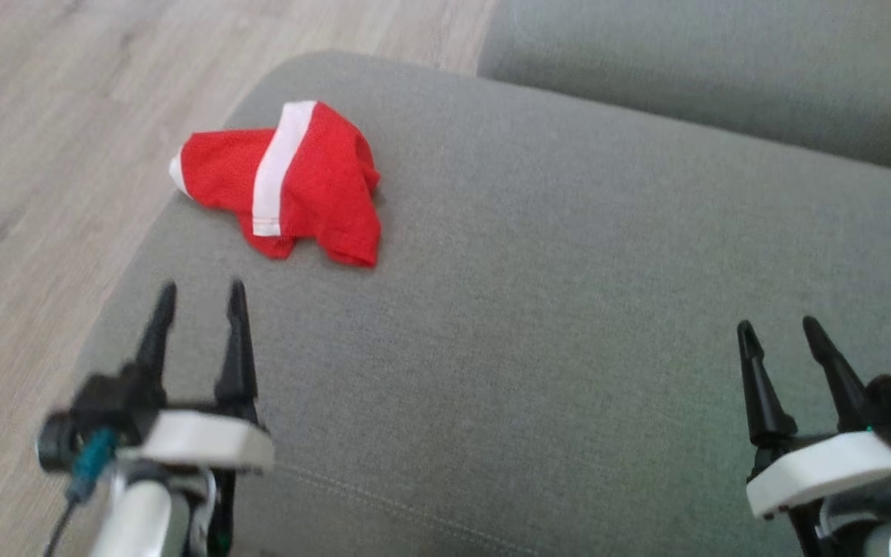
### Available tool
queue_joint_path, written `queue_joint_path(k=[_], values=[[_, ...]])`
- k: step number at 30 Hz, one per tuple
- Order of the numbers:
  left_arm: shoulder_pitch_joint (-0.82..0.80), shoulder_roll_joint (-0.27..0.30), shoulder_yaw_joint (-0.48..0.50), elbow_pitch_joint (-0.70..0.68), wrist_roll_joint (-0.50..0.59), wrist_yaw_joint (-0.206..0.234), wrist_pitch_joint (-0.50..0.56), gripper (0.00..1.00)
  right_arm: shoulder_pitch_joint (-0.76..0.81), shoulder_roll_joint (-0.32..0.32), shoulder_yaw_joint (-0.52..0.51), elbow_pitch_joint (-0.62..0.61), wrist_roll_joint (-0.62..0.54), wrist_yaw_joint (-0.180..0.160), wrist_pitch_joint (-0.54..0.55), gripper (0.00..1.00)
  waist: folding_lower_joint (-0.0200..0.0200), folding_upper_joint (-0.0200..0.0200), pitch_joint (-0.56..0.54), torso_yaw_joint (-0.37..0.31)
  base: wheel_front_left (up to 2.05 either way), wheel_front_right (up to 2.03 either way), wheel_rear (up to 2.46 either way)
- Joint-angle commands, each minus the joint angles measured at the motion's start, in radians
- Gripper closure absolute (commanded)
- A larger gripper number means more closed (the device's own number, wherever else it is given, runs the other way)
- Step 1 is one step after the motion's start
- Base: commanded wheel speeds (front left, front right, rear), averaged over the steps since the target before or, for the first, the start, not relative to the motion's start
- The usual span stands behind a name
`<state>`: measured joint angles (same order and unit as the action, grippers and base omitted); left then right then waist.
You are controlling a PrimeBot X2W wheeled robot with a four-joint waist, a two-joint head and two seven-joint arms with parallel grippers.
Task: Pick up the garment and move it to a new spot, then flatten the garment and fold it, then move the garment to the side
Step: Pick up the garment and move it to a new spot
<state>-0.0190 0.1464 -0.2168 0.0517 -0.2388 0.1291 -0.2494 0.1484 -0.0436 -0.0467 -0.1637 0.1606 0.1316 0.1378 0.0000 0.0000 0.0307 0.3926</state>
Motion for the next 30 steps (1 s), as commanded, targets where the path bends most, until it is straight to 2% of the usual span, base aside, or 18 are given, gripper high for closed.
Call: queue_joint_path(k=[1,7,8,11,16,23,30], values=[[-0.098,0.000,0.051,-0.037,0.009,-0.005,-0.012,0.00,-0.072,-0.013,0.022,-0.051,-0.012,-0.001,0.009,0.00,0.0000,0.0000,0.049,-0.014,0.00,0.00,0.00],[-0.242,-0.003,0.089,-0.032,0.024,-0.026,-0.012,0.00,-0.130,-0.047,0.036,-0.088,-0.015,-0.001,0.039,0.00,0.0000,0.0000,0.165,-0.048,0.00,0.00,0.00],[-0.305,0.002,0.098,-0.006,0.032,-0.042,-0.012,0.00,-0.155,-0.060,0.040,-0.103,-0.015,-0.001,0.048,0.00,0.0000,0.0000,0.216,-0.065,0.00,0.00,0.00],[-0.370,0.002,0.101,0.036,0.030,-0.066,-0.012,0.00,-0.178,-0.071,0.043,-0.114,-0.014,-0.001,0.054,0.00,0.0000,0.0000,0.259,-0.083,0.00,0.00,0.00],[-0.554,0.039,0.095,0.282,0.022,-0.136,-0.009,0.00,-0.250,-0.096,0.074,-0.122,-0.007,-0.001,0.054,0.00,0.0000,0.0000,0.360,-0.151,0.00,0.00,0.00],[-0.707,0.094,0.130,0.592,-0.022,-0.178,0.035,0.00,-0.289,-0.097,0.081,-0.098,0.004,-0.001,0.029,0.00,0.0000,0.0000,0.404,-0.203,0.00,0.00,0.00],[-0.828,0.110,0.098,0.875,-0.030,-0.217,0.123,0.00,-0.306,-0.092,0.085,-0.077,0.009,-0.001,0.012,0.00,0.0000,0.0000,0.430,-0.216,0.00,0.00,0.00]])
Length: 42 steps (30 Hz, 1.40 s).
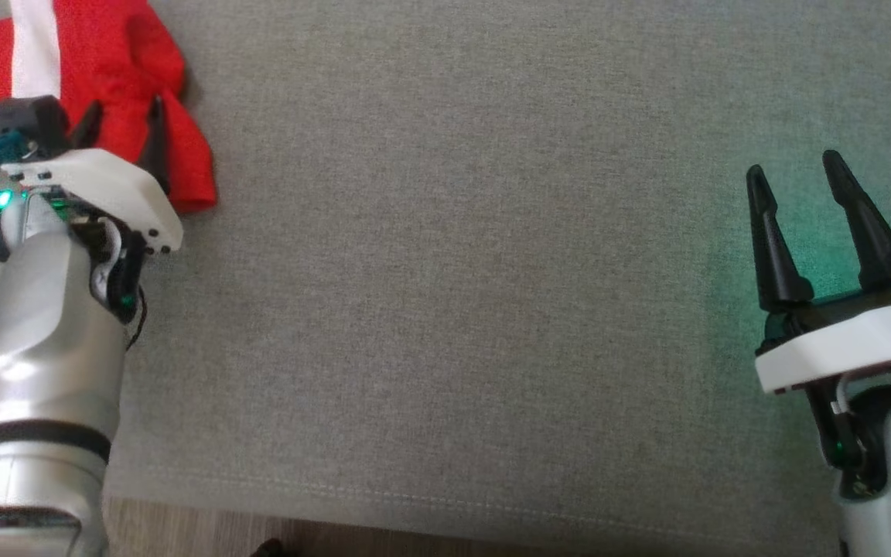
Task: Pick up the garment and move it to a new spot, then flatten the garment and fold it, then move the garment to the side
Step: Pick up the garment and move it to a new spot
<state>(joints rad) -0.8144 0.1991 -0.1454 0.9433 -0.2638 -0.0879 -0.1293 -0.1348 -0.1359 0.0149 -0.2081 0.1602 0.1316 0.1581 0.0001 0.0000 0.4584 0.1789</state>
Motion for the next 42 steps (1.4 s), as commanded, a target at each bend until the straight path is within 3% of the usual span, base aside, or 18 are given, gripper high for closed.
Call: queue_joint_path(k=[1,2,4,9,15,23,35,42], values=[[-0.046,0.059,0.024,0.019,-0.008,-0.004,0.013,0.00,-0.026,0.001,0.027,-0.030,0.010,-0.001,-0.010,0.00,-0.0001,0.0000,0.004,-0.004,0.00,0.00,0.00],[-0.059,0.058,0.023,0.051,-0.014,-0.009,0.022,0.00,-0.030,0.001,0.029,-0.027,0.010,-0.001,-0.013,0.00,-0.0001,0.0000,0.004,-0.006,0.00,0.00,0.00],[-0.078,0.055,0.021,0.107,-0.026,-0.018,0.037,1.00,-0.035,0.000,0.030,-0.021,0.013,-0.001,-0.016,0.00,-0.0001,0.0000,0.002,-0.008,0.00,0.00,0.00],[-0.105,0.064,0.017,0.179,-0.034,-0.024,-0.018,1.00,-0.034,0.002,0.026,-0.006,0.018,-0.001,-0.026,0.00,-0.0001,0.0000,-0.015,-0.010,0.00,0.00,0.00],[-0.093,0.087,0.045,0.125,-0.037,0.019,-0.128,1.00,-0.015,0.012,0.020,0.014,0.021,-0.001,-0.046,0.00,-0.0001,0.0000,-0.088,-0.006,0.00,0.00,0.00],[0.145,0.103,0.130,-0.306,0.005,0.082,-0.132,1.00,0.030,0.036,0.023,0.049,0.019,-0.001,-0.070,0.00,-0.0001,0.0000,-0.231,-0.016,0.00,0.00,0.00],[0.539,0.045,0.123,-0.745,0.048,0.137,-0.120,1.00,0.093,0.052,0.054,0.069,0.021,-0.001,-0.093,0.00,-0.0001,0.0000,-0.392,-0.071,0.00,0.00,0.00],[0.715,0.007,0.089,-0.915,0.041,0.166,-0.054,1.00,0.110,0.057,0.065,0.073,0.026,-0.001,-0.107,0.00,-0.0001,0.0000,-0.435,-0.129,0.00,0.00,0.00]])
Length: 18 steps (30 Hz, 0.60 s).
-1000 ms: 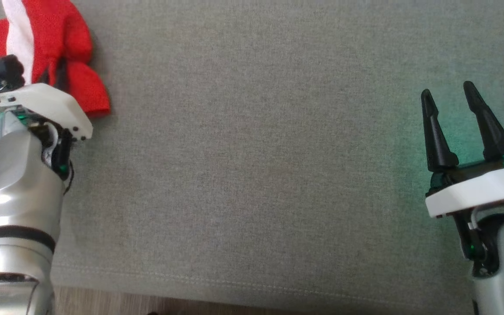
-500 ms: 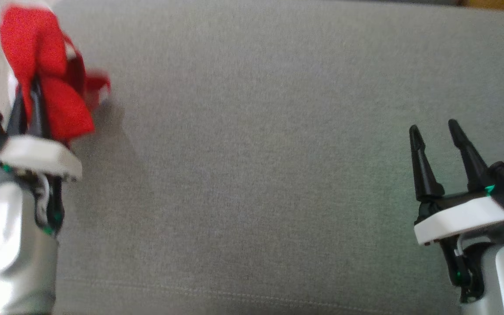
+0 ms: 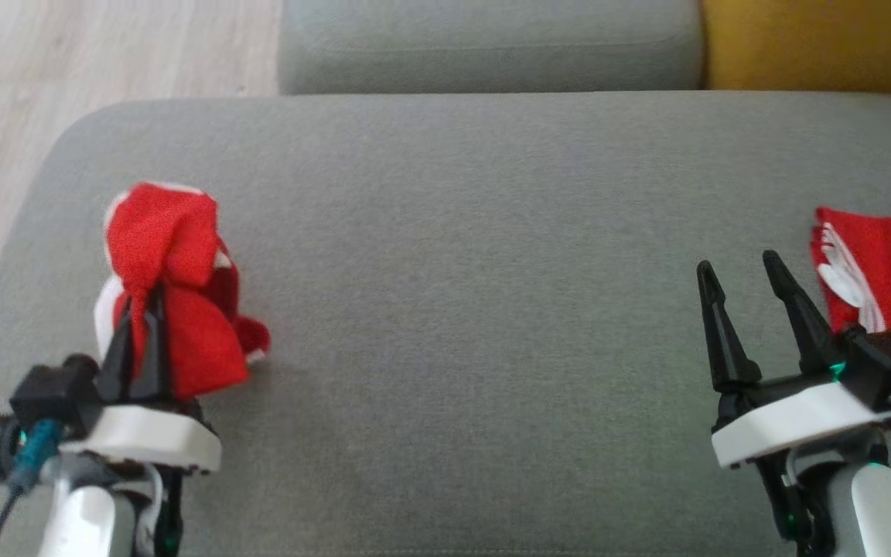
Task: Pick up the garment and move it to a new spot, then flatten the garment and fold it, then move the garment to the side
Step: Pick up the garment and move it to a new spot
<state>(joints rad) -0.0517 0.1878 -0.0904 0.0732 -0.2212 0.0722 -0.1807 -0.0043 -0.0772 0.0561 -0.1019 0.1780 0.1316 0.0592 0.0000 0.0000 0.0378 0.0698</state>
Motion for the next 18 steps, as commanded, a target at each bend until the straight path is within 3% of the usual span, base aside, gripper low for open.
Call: queue_joint_path(k=[1,8,18], values=[[-0.033,0.012,0.027,-0.061,-0.002,0.008,0.003,1.00,-0.016,0.000,0.024,-0.030,0.011,-0.001,-0.007,0.00,0.0000,0.0000,-0.017,-0.028,0.00,0.00,0.00],[0.000,-0.022,-0.034,-0.090,-0.006,-0.005,0.018,1.00,-0.013,0.004,0.045,-0.019,0.025,-0.001,-0.018,0.00,0.0000,0.0000,-0.009,-0.110,0.00,0.00,0.00],[-0.129,-0.070,-0.169,0.011,0.030,-0.070,-0.014,1.00,-0.031,0.007,0.055,0.015,0.047,-0.001,-0.035,0.00,0.0000,0.0000,0.057,-0.239,0.00,0.00,0.00]])
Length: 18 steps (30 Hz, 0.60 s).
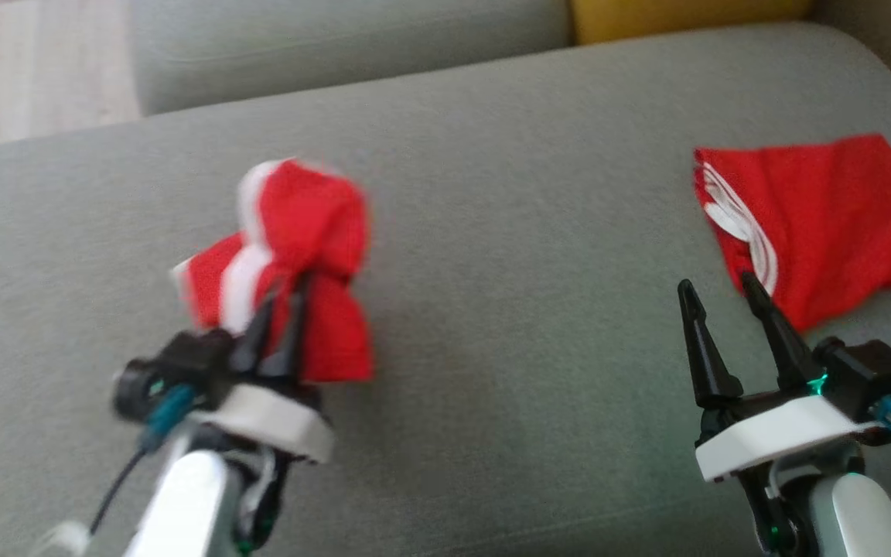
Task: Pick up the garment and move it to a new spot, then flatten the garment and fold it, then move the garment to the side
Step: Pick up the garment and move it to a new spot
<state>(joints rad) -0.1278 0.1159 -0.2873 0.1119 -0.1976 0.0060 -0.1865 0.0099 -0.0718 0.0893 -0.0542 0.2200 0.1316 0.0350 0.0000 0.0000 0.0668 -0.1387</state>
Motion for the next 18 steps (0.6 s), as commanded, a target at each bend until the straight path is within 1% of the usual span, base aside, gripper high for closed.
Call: queue_joint_path(k=[1,7,8,12,13,14,15,18], values=[[-0.070,-0.004,0.011,-0.011,0.009,-0.013,-0.009,1.00,-0.049,0.002,0.025,-0.031,0.008,-0.001,-0.013,0.00,0.0000,0.0000,0.038,-0.043,0.00,0.00,0.00],[-0.168,-0.037,-0.084,0.122,0.018,-0.059,-0.012,1.00,-0.078,0.005,0.041,-0.020,0.022,-0.001,-0.022,0.00,0.0000,0.0000,0.101,-0.119,0.00,0.00,0.00],[-0.168,-0.037,-0.084,0.122,0.018,-0.059,-0.012,1.00,-0.078,0.005,0.041,-0.020,0.022,-0.001,-0.022,0.00,0.0000,0.0000,0.101,-0.119,0.00,0.00,0.00],[-0.208,-0.047,-0.147,0.239,0.021,-0.086,0.007,1.00,-0.088,0.006,0.044,-0.008,0.028,-0.001,-0.026,0.00,0.0000,0.0000,0.127,-0.148,0.00,0.00,0.00],[-0.215,-0.049,-0.158,0.263,0.018,-0.090,0.009,0.70,-0.089,0.006,0.042,-0.006,0.029,-0.001,-0.028,0.00,0.0000,0.0000,0.129,-0.150,0.00,0.00,0.00],[-0.221,-0.051,-0.168,0.284,0.015,-0.093,0.009,0.25,-0.089,0.006,0.039,-0.003,0.029,-0.001,-0.030,0.00,0.0000,0.0000,0.131,-0.150,0.00,0.00,0.00],[-0.231,-0.054,-0.182,0.309,0.010,-0.096,-0.003,0.00,-0.088,0.007,0.033,-0.001,0.028,-0.001,-0.032,0.00,0.0000,0.0000,0.133,-0.145,0.00,0.00,0.00],[-0.239,-0.058,-0.197,0.317,0.002,-0.096,-0.031,0.00,-0.086,0.007,0.020,0.002,0.021,-0.001,-0.033,0.00,0.0000,0.0000,0.128,-0.118,0.00,0.00,0.00]])
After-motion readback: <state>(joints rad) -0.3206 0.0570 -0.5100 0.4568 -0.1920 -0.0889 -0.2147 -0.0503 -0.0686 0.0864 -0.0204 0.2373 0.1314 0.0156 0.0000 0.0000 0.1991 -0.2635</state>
